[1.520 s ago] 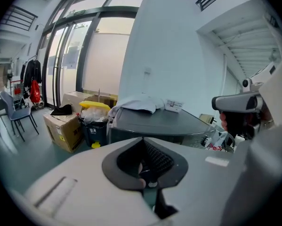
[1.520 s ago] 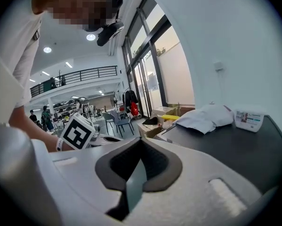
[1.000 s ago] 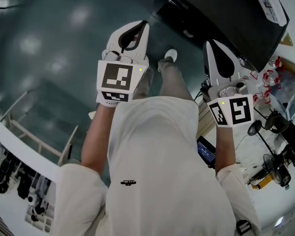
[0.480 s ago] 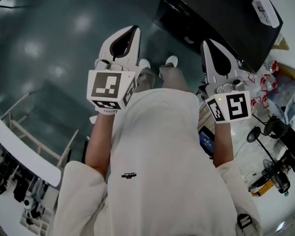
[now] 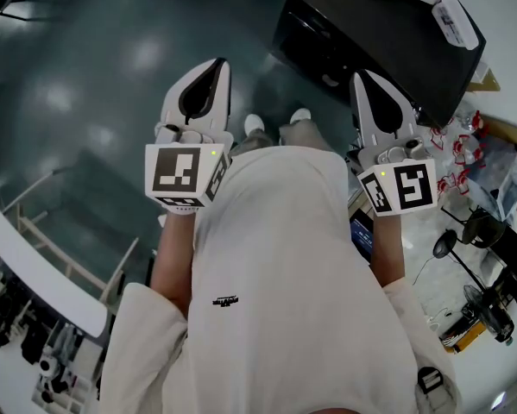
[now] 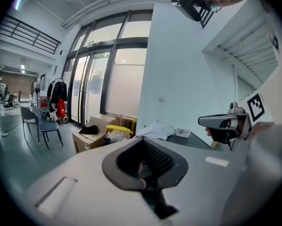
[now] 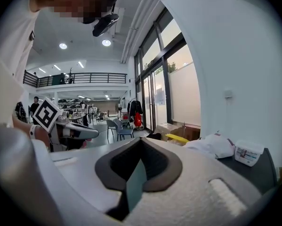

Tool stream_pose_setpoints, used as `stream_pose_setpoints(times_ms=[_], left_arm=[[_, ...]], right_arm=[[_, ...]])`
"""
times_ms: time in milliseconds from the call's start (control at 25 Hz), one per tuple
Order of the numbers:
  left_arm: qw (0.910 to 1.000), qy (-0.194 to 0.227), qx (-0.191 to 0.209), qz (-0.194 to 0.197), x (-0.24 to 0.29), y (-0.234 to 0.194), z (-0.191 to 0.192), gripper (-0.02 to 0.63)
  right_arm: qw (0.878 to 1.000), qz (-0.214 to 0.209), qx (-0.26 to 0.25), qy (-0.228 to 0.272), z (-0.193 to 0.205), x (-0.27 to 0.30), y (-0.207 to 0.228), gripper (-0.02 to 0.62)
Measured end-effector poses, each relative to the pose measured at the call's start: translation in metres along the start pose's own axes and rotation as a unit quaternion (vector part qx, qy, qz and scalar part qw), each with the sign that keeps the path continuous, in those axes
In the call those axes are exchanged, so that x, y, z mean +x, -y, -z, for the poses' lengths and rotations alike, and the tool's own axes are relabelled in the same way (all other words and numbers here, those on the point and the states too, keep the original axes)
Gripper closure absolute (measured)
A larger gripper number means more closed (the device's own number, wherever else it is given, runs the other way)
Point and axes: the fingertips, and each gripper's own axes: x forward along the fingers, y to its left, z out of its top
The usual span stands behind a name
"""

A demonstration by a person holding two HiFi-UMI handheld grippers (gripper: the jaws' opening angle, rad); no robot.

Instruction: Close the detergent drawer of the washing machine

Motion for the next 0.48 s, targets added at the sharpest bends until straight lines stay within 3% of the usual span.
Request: stream_pose_setpoints(times_ms=[480], left_arm=[[0.9991, 0.035, 0.001, -0.022, -0.026, -0.003, -0.012, 0.588]], right_arm=[[1.0, 0.001, -0.01, -0.01, 0.006, -0.012, -0.007, 0.595]])
